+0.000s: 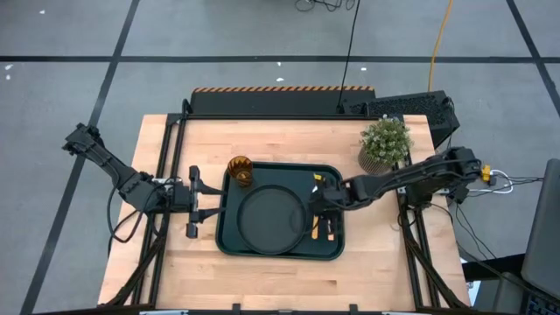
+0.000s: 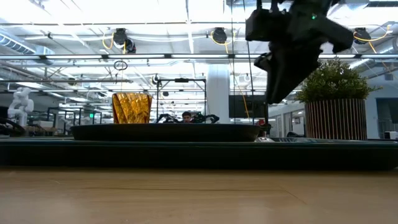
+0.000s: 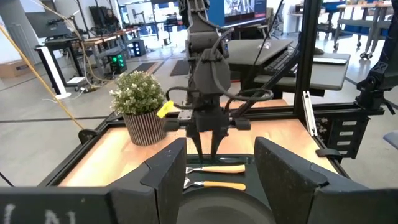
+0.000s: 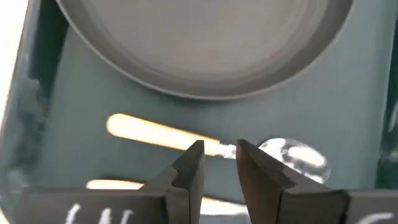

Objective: Pick and place plate/cup/fork/spoon on tray
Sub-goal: Adjust the black tray

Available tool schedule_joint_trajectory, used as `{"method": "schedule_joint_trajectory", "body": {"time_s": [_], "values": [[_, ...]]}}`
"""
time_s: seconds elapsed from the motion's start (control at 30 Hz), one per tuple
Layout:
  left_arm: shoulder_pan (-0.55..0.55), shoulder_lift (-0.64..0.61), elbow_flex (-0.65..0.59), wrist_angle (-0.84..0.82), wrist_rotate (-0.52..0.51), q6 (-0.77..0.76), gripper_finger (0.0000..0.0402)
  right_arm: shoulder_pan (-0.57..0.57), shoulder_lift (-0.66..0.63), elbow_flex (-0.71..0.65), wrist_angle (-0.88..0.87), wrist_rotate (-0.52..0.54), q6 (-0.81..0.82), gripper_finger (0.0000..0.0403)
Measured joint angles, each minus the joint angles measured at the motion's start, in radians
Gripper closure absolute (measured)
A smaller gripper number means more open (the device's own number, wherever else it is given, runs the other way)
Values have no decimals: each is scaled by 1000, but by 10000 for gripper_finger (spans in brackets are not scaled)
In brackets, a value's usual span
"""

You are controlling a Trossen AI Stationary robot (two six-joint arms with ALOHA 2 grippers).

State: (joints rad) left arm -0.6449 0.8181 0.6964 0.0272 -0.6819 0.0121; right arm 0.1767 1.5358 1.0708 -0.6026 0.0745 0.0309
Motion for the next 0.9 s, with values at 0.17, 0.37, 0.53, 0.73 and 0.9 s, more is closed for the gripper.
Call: {"method": "schedule_joint_trajectory", "body": {"time_s": [0.17, 0.37, 0.53, 0.73, 0.9], "values": [[0, 0, 0, -4, 0, -17, 208, 43, -26, 7, -81, -68, 212, 316], [0, 0, 0, -9, 0, -34, 208, 177, -25, -61, -77, -204, 414, 316], [0, 0, 0, -9, 0, -34, 208, 304, -25, -92, -46, -207, 526, 316], [0, 0, 0, -9, 0, -40, 208, 401, -25, -94, 89, -144, 591, 316], [0, 0, 0, -9, 0, -38, 208, 443, -23, -144, 214, -102, 613, 316]]}}
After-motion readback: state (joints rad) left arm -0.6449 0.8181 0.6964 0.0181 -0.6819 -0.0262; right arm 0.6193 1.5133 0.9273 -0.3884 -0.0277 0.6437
